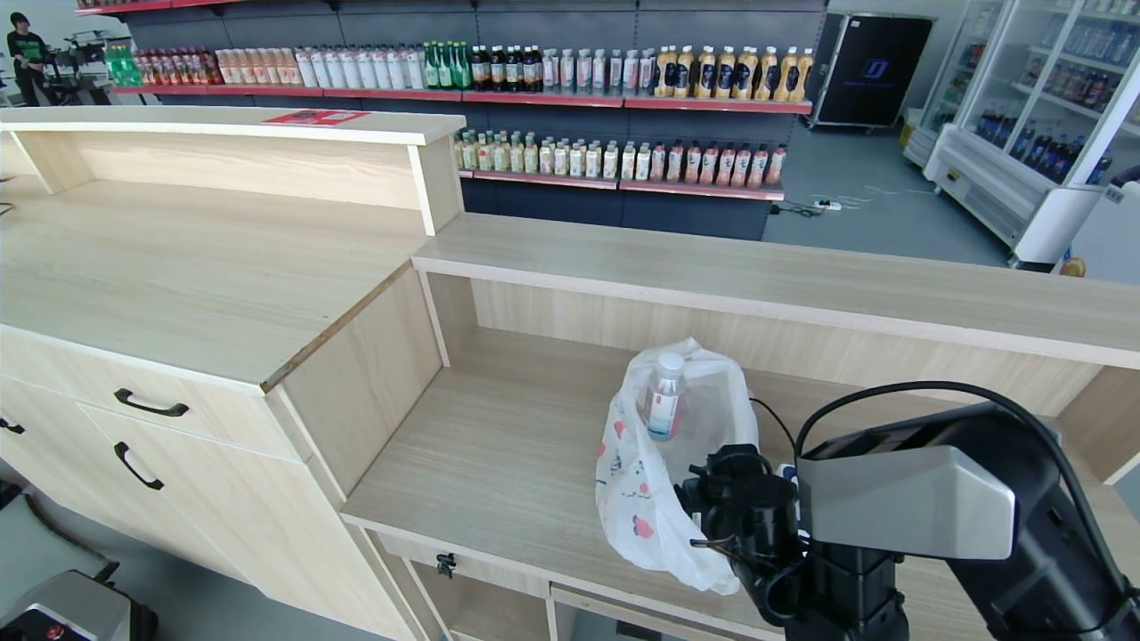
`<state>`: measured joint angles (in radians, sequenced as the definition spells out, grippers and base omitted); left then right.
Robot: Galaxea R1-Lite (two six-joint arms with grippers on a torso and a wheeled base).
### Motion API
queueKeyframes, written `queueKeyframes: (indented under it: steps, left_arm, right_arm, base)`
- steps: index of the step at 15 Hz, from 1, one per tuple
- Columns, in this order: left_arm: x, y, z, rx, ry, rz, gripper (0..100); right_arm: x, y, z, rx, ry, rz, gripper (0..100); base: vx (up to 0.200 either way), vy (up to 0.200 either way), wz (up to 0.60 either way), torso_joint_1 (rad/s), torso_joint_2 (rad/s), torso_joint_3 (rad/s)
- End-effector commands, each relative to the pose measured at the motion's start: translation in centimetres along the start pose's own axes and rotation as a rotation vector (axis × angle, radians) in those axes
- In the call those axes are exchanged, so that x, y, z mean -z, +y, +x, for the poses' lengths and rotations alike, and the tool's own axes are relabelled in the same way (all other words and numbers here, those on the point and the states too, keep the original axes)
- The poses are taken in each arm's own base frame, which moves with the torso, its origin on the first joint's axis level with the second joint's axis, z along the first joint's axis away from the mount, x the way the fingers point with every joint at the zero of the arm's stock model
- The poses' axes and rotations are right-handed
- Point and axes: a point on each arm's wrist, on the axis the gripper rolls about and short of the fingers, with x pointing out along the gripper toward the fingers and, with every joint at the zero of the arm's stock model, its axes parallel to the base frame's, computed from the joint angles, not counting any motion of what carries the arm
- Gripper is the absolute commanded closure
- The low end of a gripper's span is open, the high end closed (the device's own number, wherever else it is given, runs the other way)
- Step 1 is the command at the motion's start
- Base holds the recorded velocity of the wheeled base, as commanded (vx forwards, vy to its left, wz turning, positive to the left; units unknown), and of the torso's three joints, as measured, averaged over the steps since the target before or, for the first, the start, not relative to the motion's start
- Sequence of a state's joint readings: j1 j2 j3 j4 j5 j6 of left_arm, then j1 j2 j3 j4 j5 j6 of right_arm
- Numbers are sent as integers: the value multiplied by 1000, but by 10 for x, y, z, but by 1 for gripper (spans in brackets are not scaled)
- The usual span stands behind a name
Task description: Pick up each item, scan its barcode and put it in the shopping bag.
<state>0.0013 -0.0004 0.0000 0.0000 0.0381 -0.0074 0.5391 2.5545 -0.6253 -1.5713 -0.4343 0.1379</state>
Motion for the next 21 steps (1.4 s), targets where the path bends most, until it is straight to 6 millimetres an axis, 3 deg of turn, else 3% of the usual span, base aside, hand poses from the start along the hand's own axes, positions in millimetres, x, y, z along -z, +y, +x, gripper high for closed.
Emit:
queueKeyframes:
  steps: [1, 6, 14, 16, 18, 21]
  left_arm:
    - [0, 0, 0, -1, 0, 0, 0]
    - [0, 0, 0, -1, 0, 0, 0]
    - [0, 0, 0, -1, 0, 0, 0]
    - [0, 0, 0, -1, 0, 0, 0]
    - [0, 0, 0, -1, 0, 1, 0]
    - [0, 0, 0, -1, 0, 0, 0]
  right_arm:
    - [0, 0, 0, 2, -2, 1, 0]
    - [-13, 3, -3, -12, -35, 10, 0]
    - [-61, -8, -28, -4, -130, -32, 0]
    - [-93, -19, -43, 32, -213, -77, 0]
    - [-128, -39, -71, 68, -287, -98, 0]
    - [-144, -70, -81, 168, -302, -143, 0]
  base:
    - [0, 0, 0, 0, 0, 0]
    - [0, 0, 0, 0, 0, 0]
    - [0, 0, 0, 0, 0, 0]
    - [0, 0, 0, 0, 0, 0]
    - [0, 0, 0, 0, 0, 0]
    - [0, 0, 0, 0, 0, 0]
